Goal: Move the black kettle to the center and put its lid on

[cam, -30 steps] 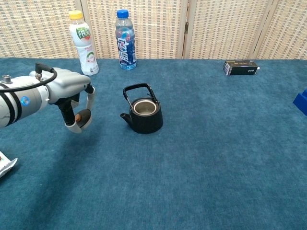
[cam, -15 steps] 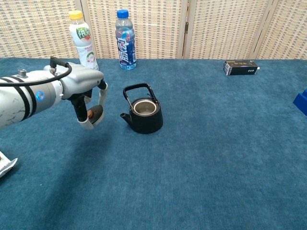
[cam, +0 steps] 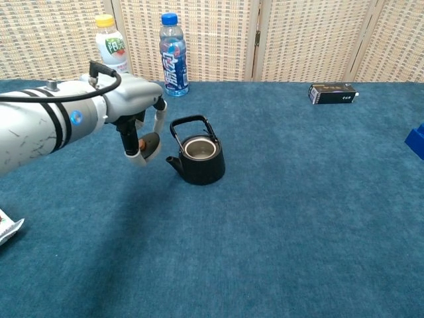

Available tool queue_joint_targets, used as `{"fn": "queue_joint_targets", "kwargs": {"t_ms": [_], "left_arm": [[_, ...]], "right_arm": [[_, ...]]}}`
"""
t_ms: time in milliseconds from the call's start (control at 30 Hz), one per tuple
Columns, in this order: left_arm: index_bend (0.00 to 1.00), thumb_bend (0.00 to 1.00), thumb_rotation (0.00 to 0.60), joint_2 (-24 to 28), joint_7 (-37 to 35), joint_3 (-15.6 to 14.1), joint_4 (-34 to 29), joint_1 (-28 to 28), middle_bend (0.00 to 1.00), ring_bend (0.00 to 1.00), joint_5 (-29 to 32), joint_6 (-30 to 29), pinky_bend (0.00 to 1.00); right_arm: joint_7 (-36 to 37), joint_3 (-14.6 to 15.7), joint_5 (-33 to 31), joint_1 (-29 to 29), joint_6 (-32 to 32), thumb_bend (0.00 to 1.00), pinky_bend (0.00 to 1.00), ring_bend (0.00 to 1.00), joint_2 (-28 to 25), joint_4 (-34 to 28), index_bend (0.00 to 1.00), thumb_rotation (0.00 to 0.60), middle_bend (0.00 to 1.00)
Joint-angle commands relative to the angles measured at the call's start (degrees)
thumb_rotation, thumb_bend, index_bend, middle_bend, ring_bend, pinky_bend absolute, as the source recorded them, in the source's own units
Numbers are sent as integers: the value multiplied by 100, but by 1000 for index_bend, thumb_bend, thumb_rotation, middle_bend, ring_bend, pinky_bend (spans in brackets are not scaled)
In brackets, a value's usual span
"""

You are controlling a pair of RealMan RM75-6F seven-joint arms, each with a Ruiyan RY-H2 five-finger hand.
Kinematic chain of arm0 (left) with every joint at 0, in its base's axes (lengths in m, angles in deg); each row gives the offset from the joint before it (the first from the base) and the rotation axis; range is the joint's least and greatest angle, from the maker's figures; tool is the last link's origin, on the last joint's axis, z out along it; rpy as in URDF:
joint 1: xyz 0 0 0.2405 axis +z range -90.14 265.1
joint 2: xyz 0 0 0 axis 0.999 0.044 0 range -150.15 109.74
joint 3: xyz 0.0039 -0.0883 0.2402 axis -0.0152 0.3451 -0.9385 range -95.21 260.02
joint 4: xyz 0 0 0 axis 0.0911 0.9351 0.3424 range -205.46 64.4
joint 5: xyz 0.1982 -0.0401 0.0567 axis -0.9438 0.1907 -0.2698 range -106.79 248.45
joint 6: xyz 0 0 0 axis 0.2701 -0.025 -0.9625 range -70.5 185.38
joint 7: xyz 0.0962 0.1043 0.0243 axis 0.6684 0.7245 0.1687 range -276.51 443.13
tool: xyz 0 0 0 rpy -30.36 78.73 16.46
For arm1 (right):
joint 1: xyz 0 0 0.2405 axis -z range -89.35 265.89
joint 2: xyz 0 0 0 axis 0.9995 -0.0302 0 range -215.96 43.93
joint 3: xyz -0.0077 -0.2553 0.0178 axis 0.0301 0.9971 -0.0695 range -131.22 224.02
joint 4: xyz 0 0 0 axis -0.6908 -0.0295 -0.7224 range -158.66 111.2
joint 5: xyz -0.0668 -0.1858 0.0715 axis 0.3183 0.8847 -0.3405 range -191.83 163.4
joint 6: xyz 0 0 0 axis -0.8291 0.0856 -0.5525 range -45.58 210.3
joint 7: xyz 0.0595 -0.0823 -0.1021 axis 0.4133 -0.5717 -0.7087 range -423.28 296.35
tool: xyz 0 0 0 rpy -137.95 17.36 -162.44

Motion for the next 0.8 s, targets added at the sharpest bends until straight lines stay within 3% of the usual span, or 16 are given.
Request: {"fn": "queue_joint_targets", "kwargs": {"t_ms": [33,400,800], "left_arm": [[457,36,600,-44,40,28,16,-58,953,668,23,-9,720],[462,36,600,-267,301,68,206,-352,955,668,-93,-82,720],[464,36,600,-455,206,-121,837,-478,955,668,-576,173,720]], "right_arm": [[22,-7,-9,2,-5,175,193,189,-14,1,427,600,325],[155,-22,-25,17,-19,175,193,189,-63,23,427,600,325],[254,-21,5,28,-26,175,193,189,-79,62,427,600,325]]}}
